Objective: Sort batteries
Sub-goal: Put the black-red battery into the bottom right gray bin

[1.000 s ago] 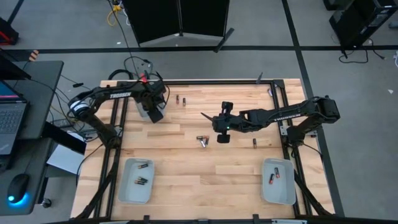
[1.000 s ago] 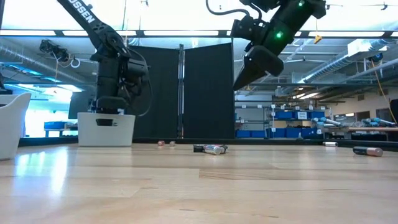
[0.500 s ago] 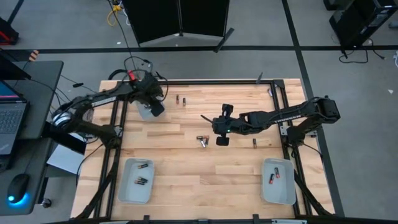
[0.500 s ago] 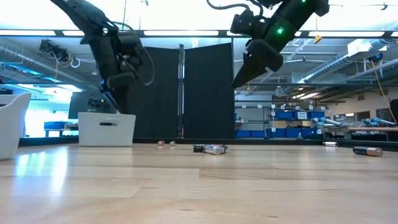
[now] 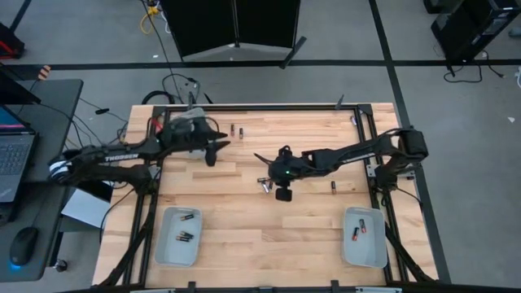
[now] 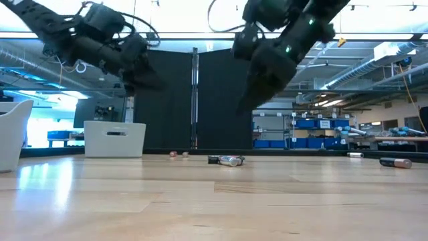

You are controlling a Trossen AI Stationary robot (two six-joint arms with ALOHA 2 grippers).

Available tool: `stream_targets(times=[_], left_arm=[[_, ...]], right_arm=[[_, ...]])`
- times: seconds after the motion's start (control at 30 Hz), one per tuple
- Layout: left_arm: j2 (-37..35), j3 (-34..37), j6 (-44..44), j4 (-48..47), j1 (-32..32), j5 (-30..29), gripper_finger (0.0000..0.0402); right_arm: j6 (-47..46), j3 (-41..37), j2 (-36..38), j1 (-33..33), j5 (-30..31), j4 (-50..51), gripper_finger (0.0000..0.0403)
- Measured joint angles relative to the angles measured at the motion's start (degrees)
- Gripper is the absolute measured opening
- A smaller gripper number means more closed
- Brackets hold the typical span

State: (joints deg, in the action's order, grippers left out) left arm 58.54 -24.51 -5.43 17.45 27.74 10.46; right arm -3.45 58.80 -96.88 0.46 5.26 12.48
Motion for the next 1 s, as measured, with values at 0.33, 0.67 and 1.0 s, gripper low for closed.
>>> stream_targets(times=[0.33, 0.67, 1.0], left_arm=[[-0.1, 5.3, -0.8, 14.5, -6.6, 0.2, 0.0161], [-0.1, 5.3, 0.5, 14.4, -8.3, -0.1, 0.0161], [-0.1, 5.3, 0.8, 14.4, -8.8, -0.3, 0.0161]], right_arm=[[2.5, 3.0, -7.7, -3.8, -4.9, 0.1, 0.0176], [6.9, 5.3, -12.0, -5.0, -6.1, -0.2, 0.0190], [7.7, 5.3, -15.1, -6.5, -10.0, -0.8, 0.0149]])
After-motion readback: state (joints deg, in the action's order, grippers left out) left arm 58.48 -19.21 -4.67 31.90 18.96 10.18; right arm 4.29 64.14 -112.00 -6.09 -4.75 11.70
